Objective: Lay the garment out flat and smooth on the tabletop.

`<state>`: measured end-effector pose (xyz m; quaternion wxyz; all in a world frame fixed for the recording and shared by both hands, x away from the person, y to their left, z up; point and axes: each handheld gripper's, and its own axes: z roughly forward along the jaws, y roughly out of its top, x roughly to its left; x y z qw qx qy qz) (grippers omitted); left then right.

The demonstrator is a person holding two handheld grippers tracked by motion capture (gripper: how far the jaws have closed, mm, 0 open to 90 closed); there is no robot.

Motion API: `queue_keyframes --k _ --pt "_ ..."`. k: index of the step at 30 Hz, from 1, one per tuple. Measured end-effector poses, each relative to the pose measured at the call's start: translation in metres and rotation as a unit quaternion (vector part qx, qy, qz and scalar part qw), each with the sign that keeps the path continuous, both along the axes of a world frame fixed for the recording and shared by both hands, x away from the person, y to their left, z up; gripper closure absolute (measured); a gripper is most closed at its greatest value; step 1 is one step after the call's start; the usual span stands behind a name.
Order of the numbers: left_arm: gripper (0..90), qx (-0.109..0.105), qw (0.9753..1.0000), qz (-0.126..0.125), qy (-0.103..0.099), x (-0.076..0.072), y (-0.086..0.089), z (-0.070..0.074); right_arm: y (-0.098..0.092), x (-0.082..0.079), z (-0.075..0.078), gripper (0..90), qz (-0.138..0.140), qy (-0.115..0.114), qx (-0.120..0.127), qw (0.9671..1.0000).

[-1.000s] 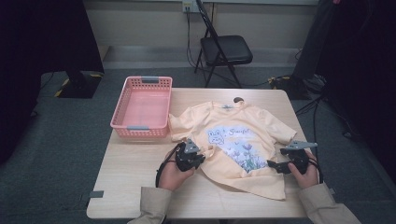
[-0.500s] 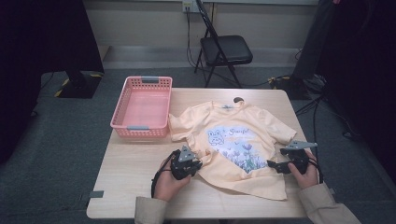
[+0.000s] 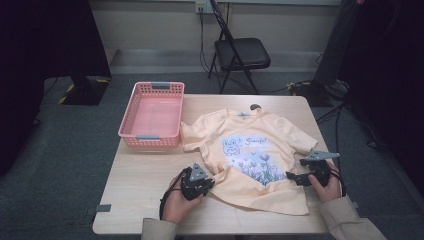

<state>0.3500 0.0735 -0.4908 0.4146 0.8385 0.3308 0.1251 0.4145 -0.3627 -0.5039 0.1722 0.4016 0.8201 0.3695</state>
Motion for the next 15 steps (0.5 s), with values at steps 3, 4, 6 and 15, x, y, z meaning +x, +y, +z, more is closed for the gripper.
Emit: queue_keyframes --k 3,4,6,15 --pt "83.9 0.002 1.0000 -0.002 0.001 -0.004 0.002 0.001 0.000 0.000 0.000 12.1 0.000 0.000 0.000 1.0000" --pt "83.9 0.002 1.0000 -0.002 0.001 -0.006 0.003 0.001 0.000 0.000 0.000 12.1 0.000 0.000 0.000 1.0000" --pt "83.9 0.000 1.0000 -0.001 0.001 -0.008 0.005 0.002 0.000 0.000 0.000 12.1 0.000 0.000 0.000 1.0000" --pt "70.7 -0.020 0.9997 0.010 0.009 -0.014 0.010 0.001 0.000 0.000 0.000 12.1 0.001 0.000 0.000 1.0000"
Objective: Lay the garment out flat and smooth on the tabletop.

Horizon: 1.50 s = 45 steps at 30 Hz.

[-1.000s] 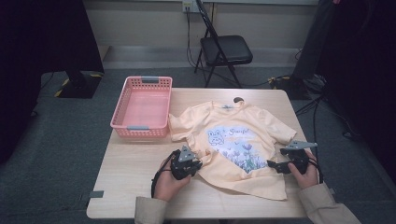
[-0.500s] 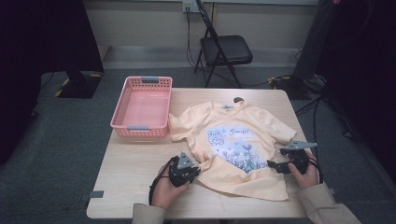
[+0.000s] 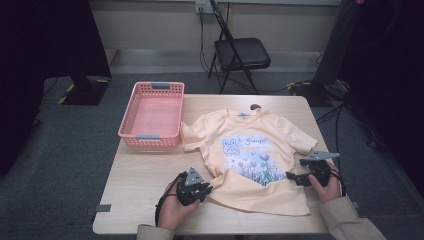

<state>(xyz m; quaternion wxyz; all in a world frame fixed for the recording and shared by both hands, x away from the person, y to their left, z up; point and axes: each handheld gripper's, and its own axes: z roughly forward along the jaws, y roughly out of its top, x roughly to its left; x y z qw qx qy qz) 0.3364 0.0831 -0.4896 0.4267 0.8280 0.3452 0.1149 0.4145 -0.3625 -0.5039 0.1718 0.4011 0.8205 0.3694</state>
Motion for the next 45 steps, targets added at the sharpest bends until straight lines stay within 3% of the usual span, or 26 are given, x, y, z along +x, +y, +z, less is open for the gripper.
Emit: queue_keyframes --k 2,3,6,10,17,20,30,45 --pt "62.0 -0.008 0.9999 0.006 -0.004 0.001 0.001 0.000 0.000 0.000 0.000 12.1 0.000 0.000 0.000 1.0000" --pt "56.2 -0.021 0.9996 0.016 -0.011 0.004 0.001 0.002 0.000 0.000 0.000 12.1 0.000 0.000 0.000 1.0000" --pt "51.5 -0.037 0.9991 0.015 -0.013 0.007 -0.003 0.005 0.000 0.000 0.000 12.1 0.000 0.000 0.000 1.0000" --pt "50.4 -0.029 0.9994 0.010 -0.014 0.012 -0.011 0.006 0.000 0.000 0.000 12.0 0.000 0.000 0.000 1.0000" --pt "65.7 -0.023 0.9996 0.013 -0.002 0.025 -0.018 0.006 0.000 0.000 0.000 12.0 0.000 0.000 0.000 1.0000" --pt "72.1 -0.029 0.9994 0.017 0.010 0.027 -0.018 0.004 0.000 0.000 0.000 12.1 0.000 0.000 0.000 1.0000" --pt "87.3 -0.010 0.9996 0.009 0.025 0.029 -0.018 -0.001 0.000 0.000 0.000 12.0 0.000 0.000 0.000 1.0000" --pt "88.6 -0.005 0.9990 0.014 0.043 0.020 -0.012 0.000 0.000 0.000 0.000 12.0 0.002 0.001 0.000 1.0000"
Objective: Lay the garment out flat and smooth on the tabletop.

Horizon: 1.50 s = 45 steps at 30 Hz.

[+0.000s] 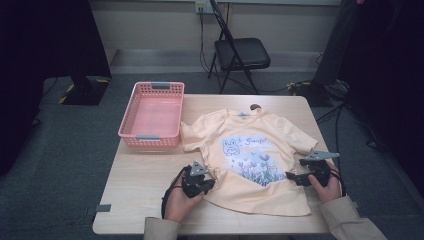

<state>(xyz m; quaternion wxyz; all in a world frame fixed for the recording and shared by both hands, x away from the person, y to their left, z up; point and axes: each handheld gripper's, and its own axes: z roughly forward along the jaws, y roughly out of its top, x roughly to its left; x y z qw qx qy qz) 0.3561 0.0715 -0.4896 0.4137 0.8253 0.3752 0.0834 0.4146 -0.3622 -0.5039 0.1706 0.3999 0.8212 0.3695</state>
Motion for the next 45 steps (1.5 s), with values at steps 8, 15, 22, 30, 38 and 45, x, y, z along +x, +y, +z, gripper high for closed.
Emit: queue_keyframes --k 8,15,22,30,38,45 --pt "88.5 0.001 0.9999 0.009 0.008 -0.009 0.009 0.001 0.000 0.000 0.000 12.1 0.002 0.000 -0.001 1.0000" --pt "88.6 0.001 0.9997 0.019 0.014 -0.017 0.017 0.000 0.000 0.000 0.000 12.1 0.003 0.000 0.000 1.0000" --pt "88.6 0.001 0.9996 0.018 0.019 -0.031 0.022 0.001 0.000 0.001 0.000 12.0 0.006 -0.001 0.000 1.0000" --pt "88.3 -0.007 0.9995 0.018 0.026 -0.037 0.023 0.002 0.000 0.001 0.000 12.0 0.006 -0.001 0.000 1.0000" --pt "52.5 -0.031 0.9984 0.047 -0.010 -0.019 0.020 0.007 0.000 0.001 0.000 12.0 0.006 -0.001 0.000 1.0000" --pt "88.9 -0.001 0.9988 0.033 0.037 -0.013 0.014 0.000 0.000 0.001 0.000 12.0 0.006 -0.001 -0.001 1.0000"
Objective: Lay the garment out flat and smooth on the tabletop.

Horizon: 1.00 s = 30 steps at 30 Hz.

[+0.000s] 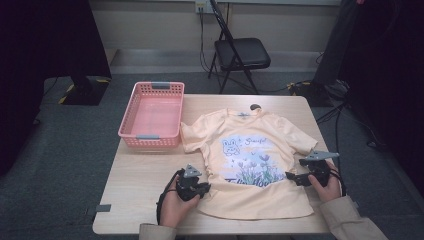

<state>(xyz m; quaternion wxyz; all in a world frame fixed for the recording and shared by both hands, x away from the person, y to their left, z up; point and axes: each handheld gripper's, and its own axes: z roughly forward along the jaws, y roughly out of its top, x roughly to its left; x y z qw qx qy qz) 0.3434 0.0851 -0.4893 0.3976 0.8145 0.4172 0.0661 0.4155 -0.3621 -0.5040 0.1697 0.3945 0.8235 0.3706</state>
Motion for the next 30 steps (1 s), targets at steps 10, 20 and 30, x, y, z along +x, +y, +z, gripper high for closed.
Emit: queue_keyframes --k 10,20,30 --pt "87.5 0.012 0.9998 0.000 -0.014 -0.003 0.005 0.000 0.000 0.000 0.000 12.0 0.000 0.000 0.000 1.0000" --pt "17.0 -0.017 0.9945 0.004 -0.103 0.014 0.016 0.013 0.000 0.000 0.000 12.0 0.000 0.000 0.000 1.0000" --pt "15.8 -0.019 0.9932 -0.028 -0.112 0.030 0.015 0.012 0.000 0.000 0.000 12.0 0.001 0.000 0.000 1.0000"
